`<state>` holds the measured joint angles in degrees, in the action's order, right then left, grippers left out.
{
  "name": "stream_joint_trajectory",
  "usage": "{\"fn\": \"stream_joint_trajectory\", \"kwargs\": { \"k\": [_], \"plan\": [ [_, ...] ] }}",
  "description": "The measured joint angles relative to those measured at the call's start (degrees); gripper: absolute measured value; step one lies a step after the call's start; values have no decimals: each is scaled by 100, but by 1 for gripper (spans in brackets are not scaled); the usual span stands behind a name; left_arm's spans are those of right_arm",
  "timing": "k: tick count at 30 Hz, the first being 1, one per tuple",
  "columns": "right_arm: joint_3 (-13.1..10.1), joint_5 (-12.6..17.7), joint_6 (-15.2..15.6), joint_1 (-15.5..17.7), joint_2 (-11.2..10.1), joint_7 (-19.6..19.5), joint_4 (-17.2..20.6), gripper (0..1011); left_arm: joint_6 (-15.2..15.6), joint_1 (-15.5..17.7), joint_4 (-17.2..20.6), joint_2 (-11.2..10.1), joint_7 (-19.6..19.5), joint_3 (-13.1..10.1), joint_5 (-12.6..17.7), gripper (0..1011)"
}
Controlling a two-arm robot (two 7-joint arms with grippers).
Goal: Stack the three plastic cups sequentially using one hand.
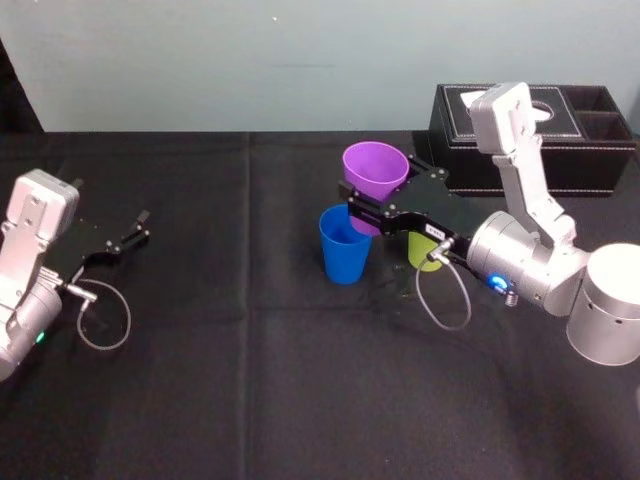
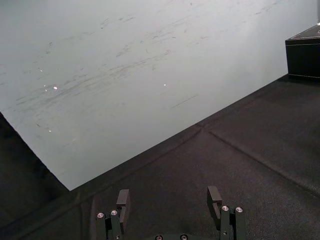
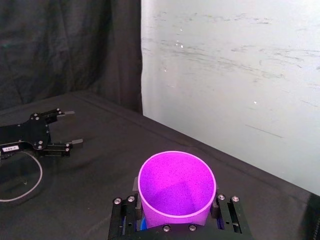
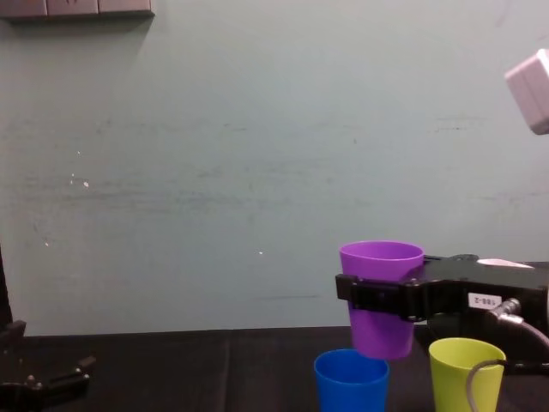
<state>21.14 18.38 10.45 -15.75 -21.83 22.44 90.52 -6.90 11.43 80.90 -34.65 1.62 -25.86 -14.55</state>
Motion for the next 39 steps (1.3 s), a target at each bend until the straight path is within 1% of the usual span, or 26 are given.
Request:
{"fn": "stream_joint_trajectory", "kwargs": {
  "k": [6, 15, 22, 39],
  "plan": [
    [118, 47, -158, -166, 101, 89, -295, 733, 0, 0, 0, 0, 0, 0, 0, 1012],
    [229, 57, -306, -284, 175, 120, -582, 733, 0, 0, 0, 0, 0, 0, 0, 1012],
    [285, 51, -387, -334, 203, 143, -758, 733, 0, 0, 0, 0, 0, 0, 0, 1011],
    [390, -50, -503, -399, 240, 184, -1028, 733, 0, 0, 0, 0, 0, 0, 0, 1011]
  ]
}}
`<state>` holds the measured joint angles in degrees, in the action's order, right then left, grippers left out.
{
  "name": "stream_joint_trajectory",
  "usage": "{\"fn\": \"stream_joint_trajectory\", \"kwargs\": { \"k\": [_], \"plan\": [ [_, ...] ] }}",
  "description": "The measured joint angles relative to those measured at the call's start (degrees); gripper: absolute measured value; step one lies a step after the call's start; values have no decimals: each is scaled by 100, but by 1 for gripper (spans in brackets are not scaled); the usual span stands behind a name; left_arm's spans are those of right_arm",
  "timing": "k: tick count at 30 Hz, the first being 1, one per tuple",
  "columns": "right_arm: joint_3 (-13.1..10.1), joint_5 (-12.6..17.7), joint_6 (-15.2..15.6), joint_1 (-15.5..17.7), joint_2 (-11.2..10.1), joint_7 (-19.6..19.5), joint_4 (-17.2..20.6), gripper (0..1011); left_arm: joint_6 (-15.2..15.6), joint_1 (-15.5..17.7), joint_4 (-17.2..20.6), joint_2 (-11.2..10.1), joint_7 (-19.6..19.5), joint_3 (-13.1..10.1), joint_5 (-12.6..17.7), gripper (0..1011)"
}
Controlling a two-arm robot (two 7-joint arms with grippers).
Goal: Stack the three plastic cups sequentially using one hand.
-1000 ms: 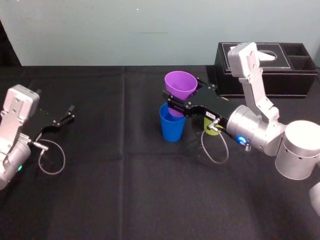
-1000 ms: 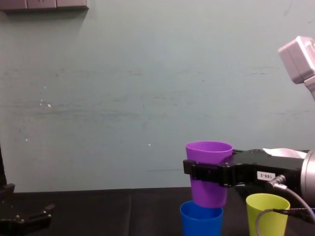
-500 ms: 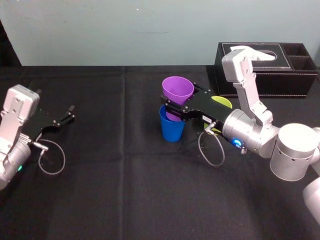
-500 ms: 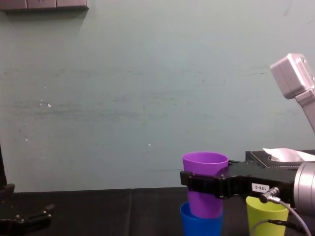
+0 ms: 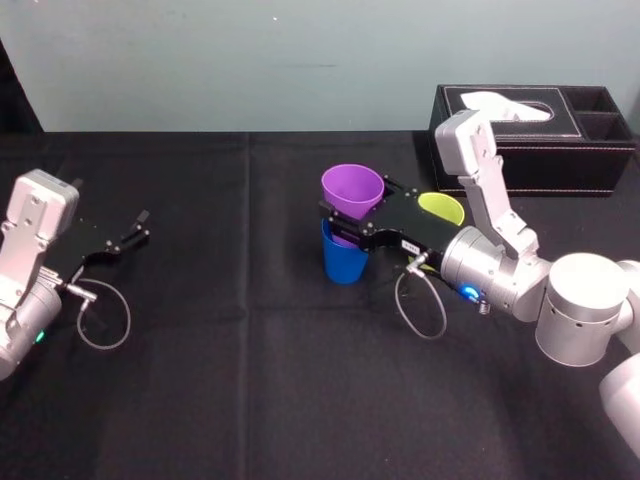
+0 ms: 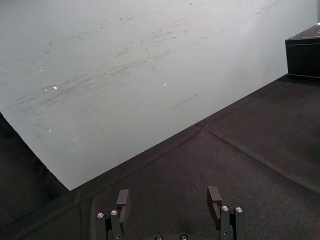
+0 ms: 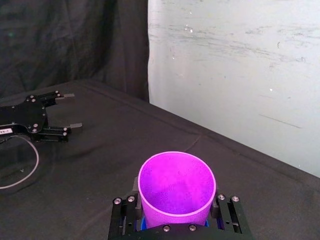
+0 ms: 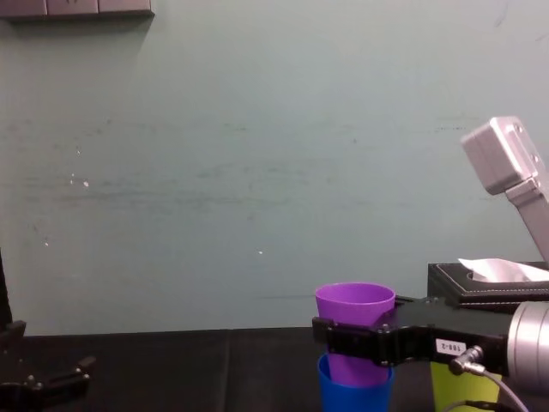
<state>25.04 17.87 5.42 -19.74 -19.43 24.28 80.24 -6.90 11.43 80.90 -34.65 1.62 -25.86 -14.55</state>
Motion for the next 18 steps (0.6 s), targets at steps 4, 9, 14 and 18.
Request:
{"fn": "stream_joint_trajectory", "kwargs": {
  "k": [4, 9, 14, 18],
  "plan": [
    [14, -31, -33, -15, 16, 6, -63, 733, 0, 0, 0, 0, 0, 0, 0, 1011],
    [36, -54, -89, -44, 50, 52, -191, 733, 0, 0, 0, 0, 0, 0, 0, 1011],
    [53, -44, -107, -76, 63, 118, -257, 732, 0, 0, 0, 0, 0, 0, 0, 1012],
    [50, -44, -107, -71, 60, 114, -247, 733, 0, 0, 0, 0, 0, 0, 0, 1011]
  ]
}}
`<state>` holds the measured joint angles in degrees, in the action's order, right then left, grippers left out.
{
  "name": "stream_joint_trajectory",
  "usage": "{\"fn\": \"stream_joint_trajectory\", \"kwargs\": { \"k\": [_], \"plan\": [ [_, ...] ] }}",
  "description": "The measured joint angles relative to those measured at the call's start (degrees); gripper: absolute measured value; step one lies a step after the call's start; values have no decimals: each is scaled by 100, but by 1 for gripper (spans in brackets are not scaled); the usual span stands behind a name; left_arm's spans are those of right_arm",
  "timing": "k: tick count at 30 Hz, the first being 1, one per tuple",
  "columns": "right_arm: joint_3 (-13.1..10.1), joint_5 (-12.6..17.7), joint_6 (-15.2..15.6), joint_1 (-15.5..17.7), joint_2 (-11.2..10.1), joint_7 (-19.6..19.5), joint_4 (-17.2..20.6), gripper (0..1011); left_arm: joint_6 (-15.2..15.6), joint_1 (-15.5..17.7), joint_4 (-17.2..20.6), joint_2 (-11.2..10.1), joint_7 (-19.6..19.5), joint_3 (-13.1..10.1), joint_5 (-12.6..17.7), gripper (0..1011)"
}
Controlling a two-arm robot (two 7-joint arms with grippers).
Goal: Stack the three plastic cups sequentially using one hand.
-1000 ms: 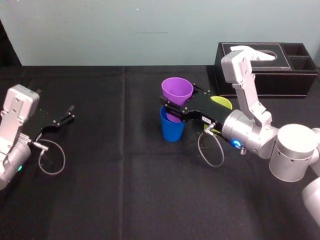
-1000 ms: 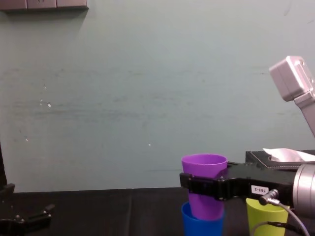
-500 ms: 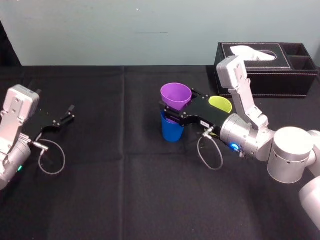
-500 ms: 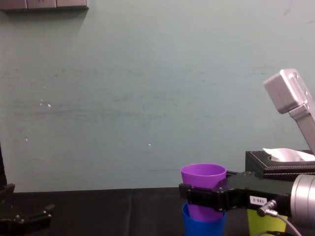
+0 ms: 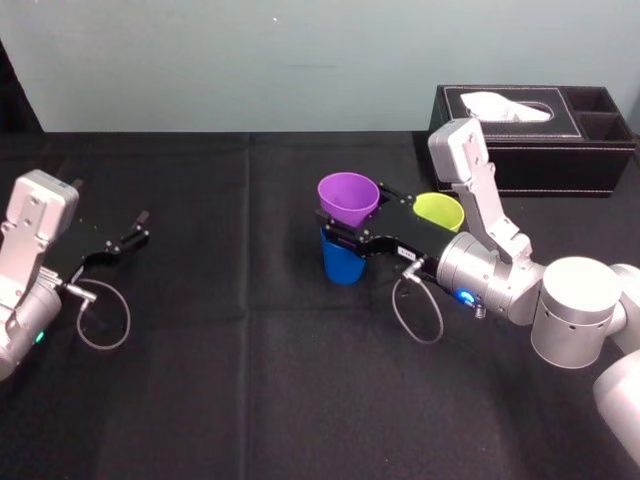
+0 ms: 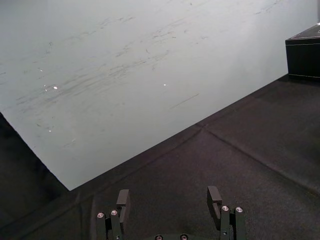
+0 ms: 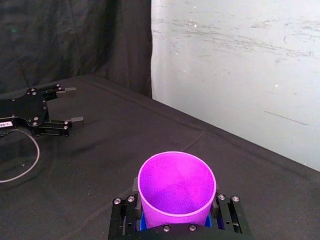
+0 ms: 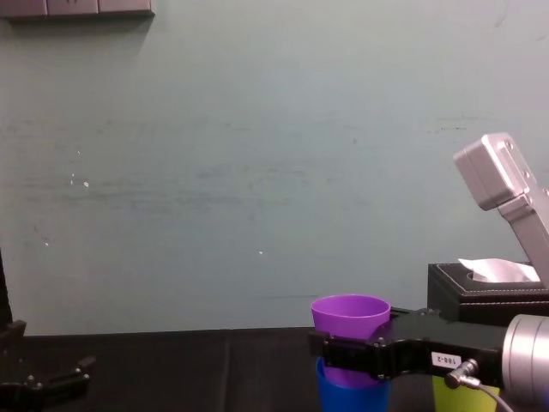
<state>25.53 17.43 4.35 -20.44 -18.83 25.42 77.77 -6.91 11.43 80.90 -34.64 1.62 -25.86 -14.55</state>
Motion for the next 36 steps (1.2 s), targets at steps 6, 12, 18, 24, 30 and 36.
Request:
{"fn": "stream_joint_trajectory", "kwargs": {
  "k": [6, 12, 18, 24, 30, 36],
  "plan": [
    [-5, 0, 4, 9, -3, -10, 19, 836, 0, 0, 0, 0, 0, 0, 0, 1011],
    [-9, -1, 7, 14, -6, -31, 31, 1002, 0, 0, 0, 0, 0, 0, 0, 1011],
    [-12, -6, 10, 18, -10, -41, 39, 1003, 0, 0, 0, 0, 0, 0, 0, 1011],
    [-73, -48, -19, 117, -91, -119, 307, 1003, 0, 0, 0, 0, 0, 0, 0, 1011],
    [-220, -52, 41, 369, -239, -248, 757, 1003, 0, 0, 0, 0, 0, 0, 0, 1011],
    [-394, -38, 188, 794, -456, -389, 1368, 1003, 0, 0, 0, 0, 0, 0, 0, 1011]
  ]
}}
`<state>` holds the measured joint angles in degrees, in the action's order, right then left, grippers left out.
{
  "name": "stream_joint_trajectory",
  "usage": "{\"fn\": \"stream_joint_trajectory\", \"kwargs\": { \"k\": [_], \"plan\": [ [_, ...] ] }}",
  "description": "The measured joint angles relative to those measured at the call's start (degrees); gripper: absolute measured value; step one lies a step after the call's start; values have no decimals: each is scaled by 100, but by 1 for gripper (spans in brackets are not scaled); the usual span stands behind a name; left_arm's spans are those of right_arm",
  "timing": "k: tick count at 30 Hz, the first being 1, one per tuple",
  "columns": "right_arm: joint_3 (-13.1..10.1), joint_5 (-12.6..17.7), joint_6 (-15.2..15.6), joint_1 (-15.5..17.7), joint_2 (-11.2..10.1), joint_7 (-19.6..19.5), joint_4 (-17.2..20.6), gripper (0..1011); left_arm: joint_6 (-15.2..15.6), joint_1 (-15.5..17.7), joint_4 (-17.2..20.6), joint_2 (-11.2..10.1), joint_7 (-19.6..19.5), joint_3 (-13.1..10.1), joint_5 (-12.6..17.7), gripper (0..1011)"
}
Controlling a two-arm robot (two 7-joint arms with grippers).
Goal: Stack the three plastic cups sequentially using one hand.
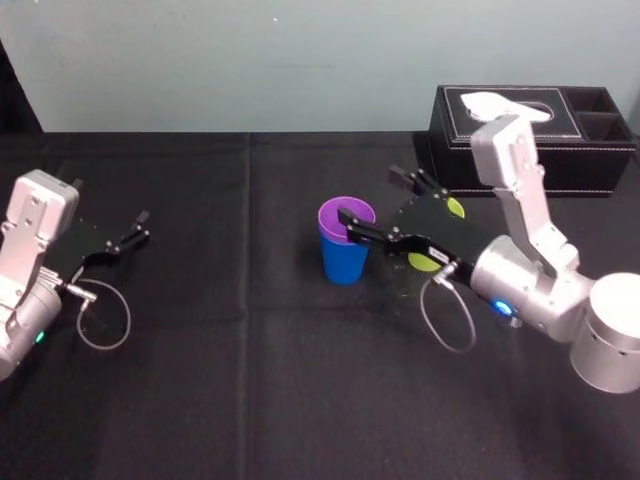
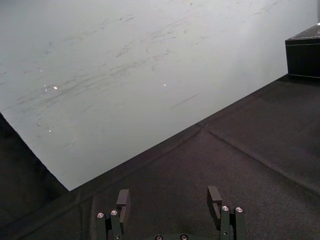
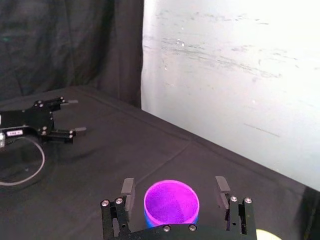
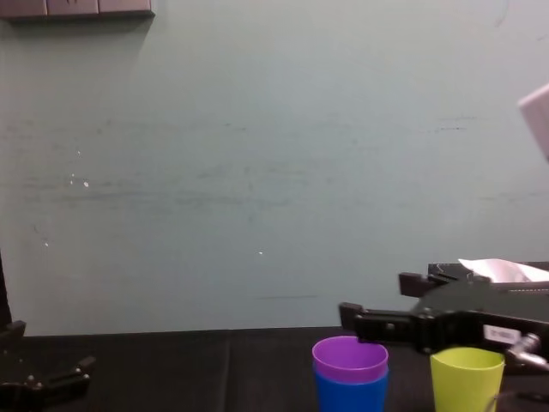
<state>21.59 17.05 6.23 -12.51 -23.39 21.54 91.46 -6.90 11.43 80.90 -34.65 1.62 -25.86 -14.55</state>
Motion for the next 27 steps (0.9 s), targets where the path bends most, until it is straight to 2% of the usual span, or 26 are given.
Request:
{"fn": "stream_joint_trajectory", "kwargs": {
  "k": [6, 13, 18, 27],
  "plan": [
    [-214, 47, 161, 558, -276, -107, 531, 1003, 0, 0, 0, 0, 0, 0, 0, 1011],
    [-528, 46, 229, 1234, -541, -286, 950, 1003, 0, 0, 0, 0, 0, 0, 0, 1012],
    [-773, 48, 134, 1627, -585, -397, 1040, 1003, 0, 0, 0, 0, 0, 0, 0, 1011],
    [-952, 52, 38, 1846, -498, -423, 840, 1003, 0, 0, 0, 0, 0, 0, 0, 1011]
  ]
}}
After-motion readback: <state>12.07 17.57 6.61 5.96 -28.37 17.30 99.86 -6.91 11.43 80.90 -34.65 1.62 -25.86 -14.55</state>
